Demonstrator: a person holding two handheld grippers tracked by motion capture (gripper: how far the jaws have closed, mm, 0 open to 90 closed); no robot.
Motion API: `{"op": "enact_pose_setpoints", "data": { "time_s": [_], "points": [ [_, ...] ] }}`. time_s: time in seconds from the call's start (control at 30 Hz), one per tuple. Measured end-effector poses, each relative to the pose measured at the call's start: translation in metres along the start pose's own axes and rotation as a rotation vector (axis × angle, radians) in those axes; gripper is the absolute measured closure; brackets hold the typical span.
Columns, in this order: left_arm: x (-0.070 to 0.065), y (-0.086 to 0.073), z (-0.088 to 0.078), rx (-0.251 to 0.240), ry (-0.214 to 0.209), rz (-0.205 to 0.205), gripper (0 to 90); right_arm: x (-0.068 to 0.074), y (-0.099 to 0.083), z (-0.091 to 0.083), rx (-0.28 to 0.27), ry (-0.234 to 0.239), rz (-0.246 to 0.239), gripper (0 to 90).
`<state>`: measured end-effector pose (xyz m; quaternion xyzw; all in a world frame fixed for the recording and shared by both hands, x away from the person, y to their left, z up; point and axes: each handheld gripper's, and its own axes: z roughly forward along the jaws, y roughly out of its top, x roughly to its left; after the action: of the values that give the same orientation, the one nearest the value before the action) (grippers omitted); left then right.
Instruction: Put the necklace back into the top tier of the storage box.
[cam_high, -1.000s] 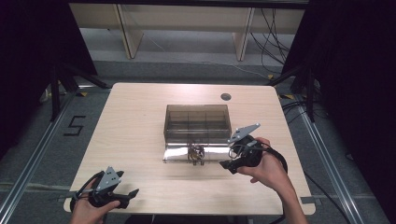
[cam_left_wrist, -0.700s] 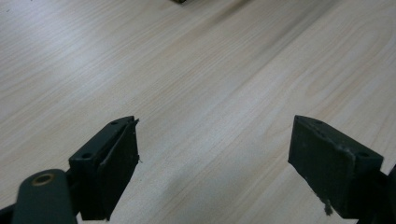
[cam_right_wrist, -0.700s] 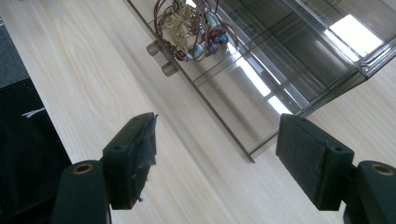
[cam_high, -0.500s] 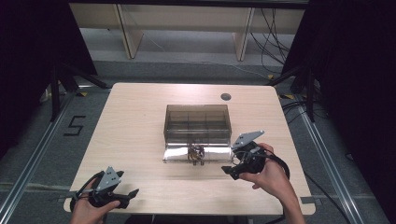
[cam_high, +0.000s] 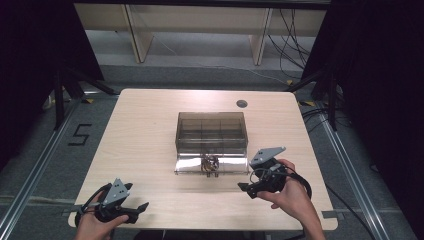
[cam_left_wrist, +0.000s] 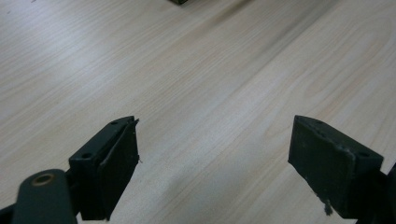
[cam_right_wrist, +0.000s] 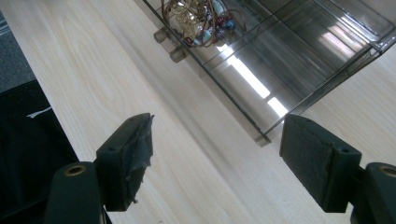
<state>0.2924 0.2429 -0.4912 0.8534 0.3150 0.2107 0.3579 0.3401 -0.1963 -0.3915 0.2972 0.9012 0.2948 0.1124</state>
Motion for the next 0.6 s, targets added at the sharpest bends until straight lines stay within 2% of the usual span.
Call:
{"op": "enact_pose_setpoints", "data": {
  "time_s": [0.03,0.07,0.13,0.17,0.23,0.27,0.3,0.33,0.37,0.4,0.43,0.47,0.5,0.53,0.6],
  "points": [
    [-0.003,0.000,0.001,-0.018,-0.006,-0.044,15.7,0.001,-0.001,0.001,-0.001,0.003,0.007,26.6],
    [-0.001,0.000,0.000,-0.021,-0.008,-0.020,15.7,0.002,-0.003,0.001,-0.006,-0.001,0.009,26.6],
    [-0.001,0.000,0.000,-0.018,-0.006,-0.017,15.7,0.002,-0.007,0.001,-0.001,-0.002,0.018,26.4],
    [0.000,0.000,0.000,-0.004,-0.005,0.009,15.7,0.001,-0.009,0.000,0.011,0.000,0.012,26.3],
    [-0.001,0.000,0.000,-0.006,0.001,-0.018,15.7,0.001,-0.014,0.002,0.001,-0.005,0.024,25.9],
    [0.000,0.000,0.000,-0.002,-0.007,-0.001,15.7,-0.001,-0.016,0.003,-0.010,-0.002,0.017,25.7],
    [-0.003,0.000,0.001,-0.008,-0.009,-0.033,15.8,-0.001,-0.018,0.002,0.000,0.003,0.019,25.5],
    [-0.003,0.000,0.001,-0.008,-0.009,-0.033,15.7,-0.001,-0.018,0.002,0.000,0.003,0.019,25.5],
    [0.000,0.000,0.001,-0.001,0.002,0.001,15.7,-0.002,-0.022,0.003,0.001,0.009,0.029,25.3],
    [0.000,0.000,0.000,0.000,-0.005,0.002,15.7,-0.002,-0.023,0.002,0.006,0.010,0.037,25.2],
    [-0.001,0.000,0.001,0.000,-0.002,-0.013,15.7,-0.002,-0.025,0.004,-0.005,0.004,0.043,24.9],
    [-0.003,-0.001,0.001,-0.012,-0.009,-0.044,15.7,-0.003,-0.025,0.004,0.006,0.009,0.049,24.5],
    [-0.001,0.000,0.000,-0.004,-0.012,-0.007,15.7,-0.004,-0.027,0.005,0.004,0.004,0.037,24.3],
    [-0.002,0.000,0.000,-0.006,-0.011,-0.019,15.7,-0.004,-0.028,0.006,0.004,0.000,0.043,24.2],
    [-0.001,0.000,0.000,-0.005,-0.013,-0.013,15.7,-0.003,-0.030,0.007,0.004,-0.011,0.060,24.0]
  ]
}}
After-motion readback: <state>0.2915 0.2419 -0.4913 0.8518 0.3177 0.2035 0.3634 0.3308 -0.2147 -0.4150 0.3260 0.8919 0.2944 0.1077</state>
